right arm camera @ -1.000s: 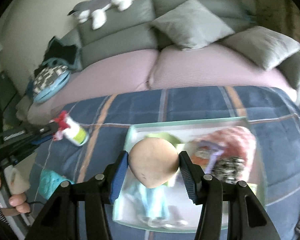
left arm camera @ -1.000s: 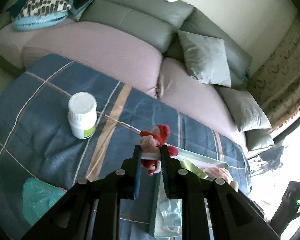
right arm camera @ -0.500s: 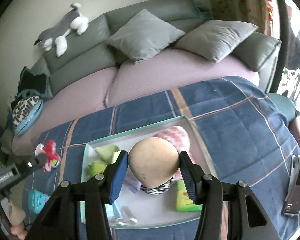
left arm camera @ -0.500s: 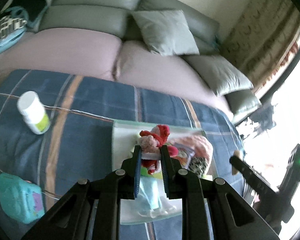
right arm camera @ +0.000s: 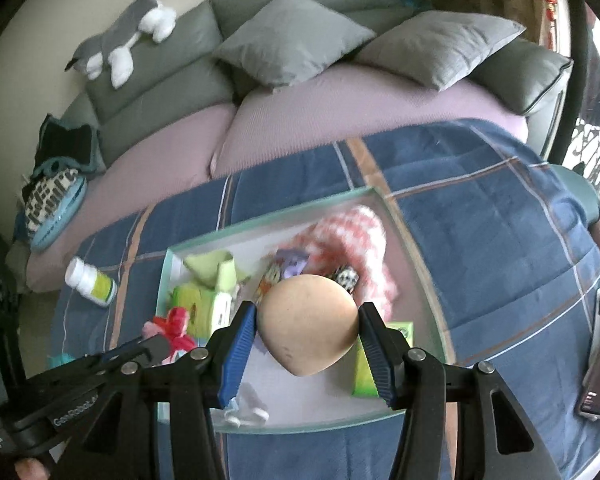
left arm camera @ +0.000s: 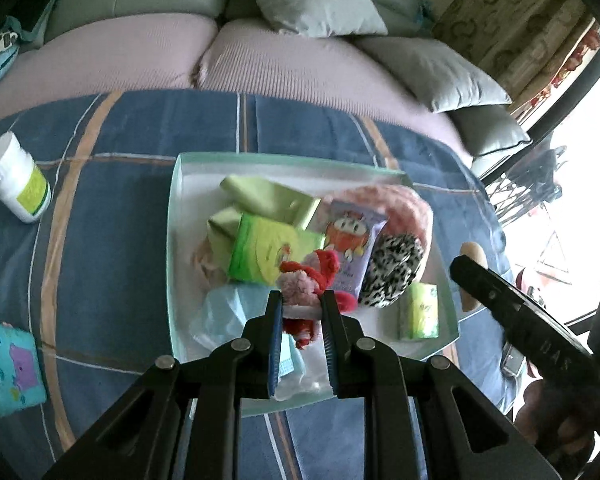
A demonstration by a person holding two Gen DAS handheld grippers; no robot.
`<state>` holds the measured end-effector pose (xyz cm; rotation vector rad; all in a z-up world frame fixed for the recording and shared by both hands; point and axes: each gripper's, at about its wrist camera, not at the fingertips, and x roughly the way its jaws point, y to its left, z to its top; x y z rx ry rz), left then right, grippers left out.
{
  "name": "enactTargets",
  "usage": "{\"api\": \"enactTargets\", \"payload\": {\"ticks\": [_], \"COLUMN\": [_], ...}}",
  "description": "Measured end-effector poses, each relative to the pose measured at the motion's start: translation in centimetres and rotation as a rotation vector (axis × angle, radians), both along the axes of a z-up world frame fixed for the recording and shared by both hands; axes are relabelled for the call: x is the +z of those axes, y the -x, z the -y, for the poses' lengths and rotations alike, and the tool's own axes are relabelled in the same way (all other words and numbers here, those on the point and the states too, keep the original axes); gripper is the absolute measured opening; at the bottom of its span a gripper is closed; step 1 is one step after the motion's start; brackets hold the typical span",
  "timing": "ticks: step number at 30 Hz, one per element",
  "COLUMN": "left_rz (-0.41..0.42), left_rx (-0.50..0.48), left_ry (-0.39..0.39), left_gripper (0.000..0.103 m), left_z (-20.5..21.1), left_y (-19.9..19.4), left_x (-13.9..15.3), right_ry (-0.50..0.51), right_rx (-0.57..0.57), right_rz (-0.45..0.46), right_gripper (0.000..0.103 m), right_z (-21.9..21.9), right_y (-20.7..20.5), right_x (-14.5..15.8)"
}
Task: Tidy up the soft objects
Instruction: 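Lower and open the right gripper on the sponge while the left releases the plush toy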
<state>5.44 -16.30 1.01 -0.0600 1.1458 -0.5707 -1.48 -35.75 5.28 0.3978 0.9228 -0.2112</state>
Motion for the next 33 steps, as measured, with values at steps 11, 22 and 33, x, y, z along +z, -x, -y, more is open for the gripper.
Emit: {"api": "enactTargets", "payload": {"ticks": [11, 22, 33], "left_rz": [-0.057, -0.121, -0.158], "left_rx": [0.010, 0.007, 0.011], "left_ry": [-0.027, -0.069, -0.077], "left_gripper": [0.019, 0.019, 0.020], "left_z": [-0.5, -0.5, -0.3], "left_y": [0.0, -0.2, -0.4], "left_x": [-1.8, -4.3, -5.7], "right_ry": [-0.005, -0.033, -0.037], "right_rx": [0.070, 0.083, 0.097], "right_rz": [-0.098, -0.205, -0.254], "right_gripper": [0.055, 0.056, 0.056], "right_z": [-2.3, -2.7, -3.1], "right_y": [-1.3, -2.1, -2.3], "right_x": [-2.9, -6.2, -8.1]}}
